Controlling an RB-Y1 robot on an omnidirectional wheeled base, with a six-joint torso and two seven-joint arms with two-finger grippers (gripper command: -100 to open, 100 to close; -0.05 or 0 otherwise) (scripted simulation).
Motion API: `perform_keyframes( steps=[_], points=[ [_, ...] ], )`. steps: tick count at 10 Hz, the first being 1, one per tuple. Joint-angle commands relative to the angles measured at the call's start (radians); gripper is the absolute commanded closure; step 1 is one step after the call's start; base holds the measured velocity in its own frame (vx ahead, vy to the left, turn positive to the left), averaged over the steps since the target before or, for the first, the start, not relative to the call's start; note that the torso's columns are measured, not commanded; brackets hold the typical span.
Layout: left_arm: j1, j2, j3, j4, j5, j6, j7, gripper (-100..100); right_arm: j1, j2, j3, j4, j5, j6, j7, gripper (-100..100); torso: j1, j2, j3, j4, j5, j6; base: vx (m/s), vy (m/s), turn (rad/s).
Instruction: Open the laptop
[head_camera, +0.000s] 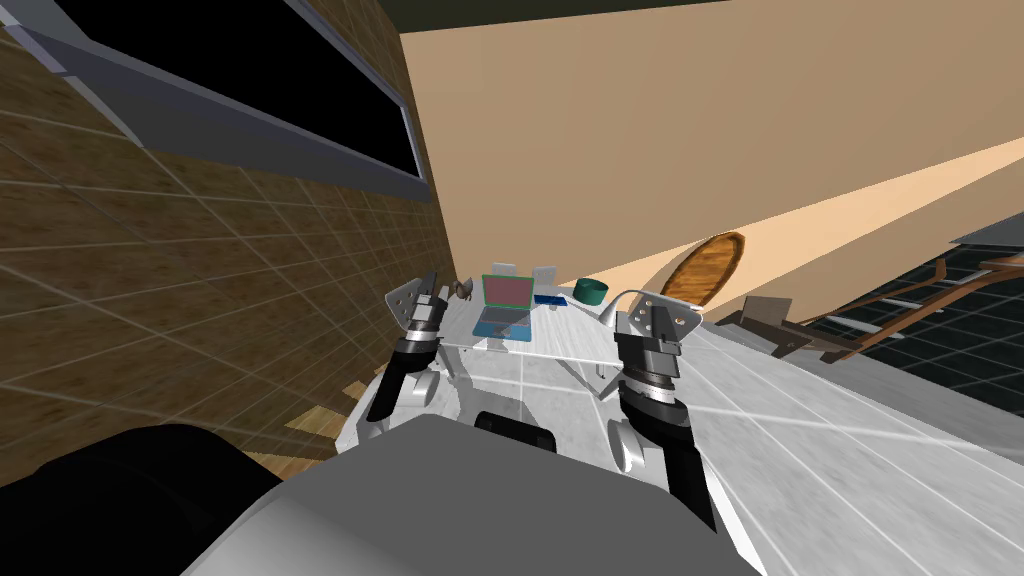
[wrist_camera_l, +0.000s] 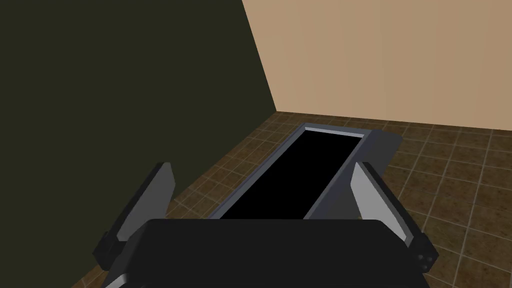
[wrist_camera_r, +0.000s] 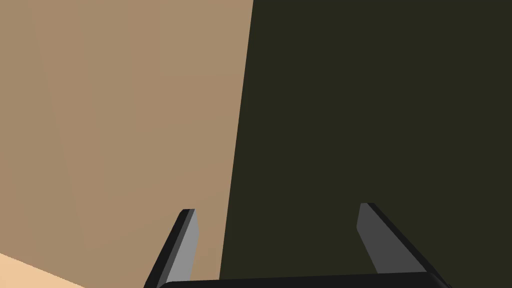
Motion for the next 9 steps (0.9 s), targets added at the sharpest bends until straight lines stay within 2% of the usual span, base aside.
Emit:
perform_keyframes(
  steps=[1, 9],
  points=[
    [0.0, 0.0, 0.0, 0.0, 0.0, 0.0, 0.0, 0, 0.0, 0.0, 0.0, 0.0, 0.0, 0.0, 0.0, 0, 0.0, 0.04, -0.082, 0.041, 0.0, 0.0, 0.0, 0.0, 0.0],
    [0.0, 0.0, 0.0, 0.0, 0.0, 0.0, 0.0, 0, 0.0, 0.0, 0.0, 0.0, 0.0, 0.0, 0.0, 0, 0.0, 0.618, -1.234, 0.617, 0.0, 0.0, 0.0, 0.0, 0.0]
  ],
)
